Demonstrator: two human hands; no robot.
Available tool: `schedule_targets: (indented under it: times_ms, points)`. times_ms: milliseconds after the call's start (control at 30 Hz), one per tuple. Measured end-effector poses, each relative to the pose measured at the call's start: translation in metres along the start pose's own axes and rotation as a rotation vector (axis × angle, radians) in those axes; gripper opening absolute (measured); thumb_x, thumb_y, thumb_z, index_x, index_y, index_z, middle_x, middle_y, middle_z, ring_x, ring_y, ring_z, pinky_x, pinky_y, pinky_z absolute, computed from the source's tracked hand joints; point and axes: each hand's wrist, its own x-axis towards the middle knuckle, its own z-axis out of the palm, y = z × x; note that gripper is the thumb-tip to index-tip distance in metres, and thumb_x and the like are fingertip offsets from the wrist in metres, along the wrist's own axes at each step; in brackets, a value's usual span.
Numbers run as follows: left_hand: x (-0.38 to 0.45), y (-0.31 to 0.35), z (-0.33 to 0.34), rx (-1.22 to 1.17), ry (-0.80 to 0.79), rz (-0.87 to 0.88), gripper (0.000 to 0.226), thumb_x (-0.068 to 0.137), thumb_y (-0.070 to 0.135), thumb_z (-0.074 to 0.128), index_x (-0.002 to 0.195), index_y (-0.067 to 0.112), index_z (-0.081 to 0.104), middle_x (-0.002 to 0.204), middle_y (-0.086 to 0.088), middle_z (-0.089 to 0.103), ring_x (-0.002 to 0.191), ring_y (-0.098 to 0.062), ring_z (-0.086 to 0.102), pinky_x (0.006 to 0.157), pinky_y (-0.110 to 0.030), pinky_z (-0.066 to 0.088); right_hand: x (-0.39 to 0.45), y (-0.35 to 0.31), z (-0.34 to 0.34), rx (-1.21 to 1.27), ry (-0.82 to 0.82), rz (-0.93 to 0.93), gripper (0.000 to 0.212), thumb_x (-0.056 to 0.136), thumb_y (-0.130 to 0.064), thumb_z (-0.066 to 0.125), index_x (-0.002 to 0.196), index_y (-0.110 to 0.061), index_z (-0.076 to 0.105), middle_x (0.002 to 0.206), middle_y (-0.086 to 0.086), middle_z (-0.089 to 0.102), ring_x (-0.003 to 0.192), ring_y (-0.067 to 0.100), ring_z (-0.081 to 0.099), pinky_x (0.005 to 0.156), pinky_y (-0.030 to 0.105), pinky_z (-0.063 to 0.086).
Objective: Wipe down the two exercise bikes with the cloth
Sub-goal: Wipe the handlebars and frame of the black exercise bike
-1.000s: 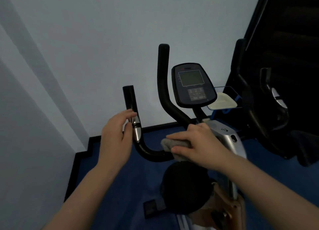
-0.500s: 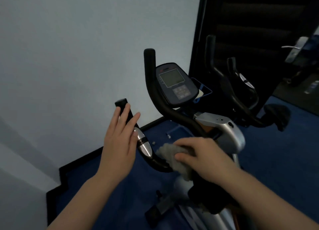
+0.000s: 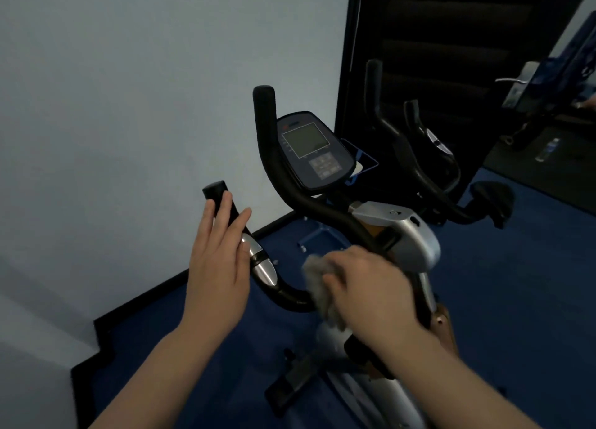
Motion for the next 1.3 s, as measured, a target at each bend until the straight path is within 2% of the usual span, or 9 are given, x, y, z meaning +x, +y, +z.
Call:
schedule_targets:
  times_ms: [133,267,333,533,700,833,900,1000,1300]
  points:
    - [-0.002,0.006,-0.002,-0.005,-0.011,-0.021,0.048,0.102,0.006,0.043,0.148,0.019,0.037,0.162,0.010,0.006,0.149,-0.001,-0.006,0.116,-0.012,-0.002,-0.001,-0.020,0.011,0.012,-0.016,-0.150,0.025,0.100,-0.038,0.040,0.118,-0.030,0.056,0.112,-0.008,0.059,0.106,0.014,0.053,0.079,0.022,0.033]
    - [0.000,0.002,-0.018,0.016,0.024,-0.001,0.053,0.099,0.009,0.049,0.150,0.018,0.035,0.163,0.005,0.010,0.150,-0.009,0.010,0.119,-0.021,0.009,-0.003,-0.009,0.007,-0.130,0.008,-0.155,0.029,0.102,-0.035,0.032,0.121,-0.031,0.053,0.103,-0.011,0.062,0.107,0.013,0.051,0.116,0.031,0.003]
    - [0.006,-0.004,-0.028,0.041,0.036,0.011,0.056,0.098,0.004,0.050,0.150,0.015,0.033,0.163,0.000,0.012,0.149,-0.014,0.014,0.120,-0.020,0.008,-0.015,-0.020,0.011,-0.074,-0.049,-0.171,0.028,0.097,-0.026,0.041,0.121,-0.028,0.054,0.095,-0.011,0.062,0.099,0.010,0.058,0.116,0.035,-0.018]
    - [0.024,-0.021,-0.044,0.026,-0.053,0.031,0.057,0.101,0.005,0.042,0.153,0.022,0.024,0.159,0.007,0.023,0.147,-0.007,0.018,0.122,-0.028,0.013,-0.012,-0.001,-0.002,-0.023,-0.137,-0.109,0.037,0.098,-0.047,0.039,0.134,-0.044,0.039,0.110,-0.025,0.060,0.105,-0.007,0.056,0.109,0.029,-0.031]
    - [0.022,-0.019,-0.035,-0.097,0.002,-0.002,0.054,0.101,0.004,0.039,0.152,0.019,0.029,0.157,0.006,0.028,0.142,0.000,0.025,0.118,-0.016,0.014,-0.015,-0.052,0.011,0.079,-0.050,0.055,0.032,0.100,-0.048,0.028,0.117,-0.034,0.051,0.077,-0.009,0.064,0.084,0.004,0.062,0.118,0.024,-0.016]
    - [0.023,-0.023,-0.032,-0.171,0.024,0.024,0.052,0.102,0.005,0.037,0.151,0.021,0.032,0.155,0.009,0.030,0.139,0.007,0.025,0.114,-0.008,0.014,-0.008,-0.065,0.020,0.358,0.036,0.200,0.044,0.101,-0.048,0.030,0.144,-0.040,0.031,0.092,-0.007,0.071,0.112,0.008,0.045,0.118,0.022,-0.005]
    - [0.024,-0.028,-0.034,-0.216,0.024,0.038,0.051,0.103,0.005,0.036,0.150,0.025,0.034,0.154,0.011,0.033,0.138,0.011,0.026,0.112,-0.005,0.015,-0.015,-0.068,0.029,0.227,0.042,0.167,0.055,0.097,-0.051,0.020,0.151,-0.040,0.014,0.081,-0.009,0.067,0.098,0.008,0.057,0.120,0.025,-0.005]
    - [0.029,-0.037,-0.036,-0.301,0.036,0.052,0.054,0.102,-0.002,0.037,0.144,0.032,0.042,0.148,0.013,0.042,0.134,0.010,0.033,0.110,-0.005,0.021,0.000,-0.082,0.043,0.044,0.147,0.140,0.054,0.099,-0.040,0.029,0.151,-0.025,0.030,0.073,-0.008,0.065,0.075,0.006,0.065,0.122,0.034,0.010]
    - [0.033,-0.048,-0.037,-0.384,0.037,0.101,0.060,0.099,-0.004,0.038,0.140,0.039,0.046,0.143,0.016,0.047,0.133,0.001,0.041,0.108,-0.007,0.027,0.017,-0.100,0.050,0.112,0.158,0.141,0.056,0.097,-0.046,0.009,0.150,-0.031,0.018,0.110,-0.012,0.064,0.099,0.007,0.061,0.118,0.028,0.016]
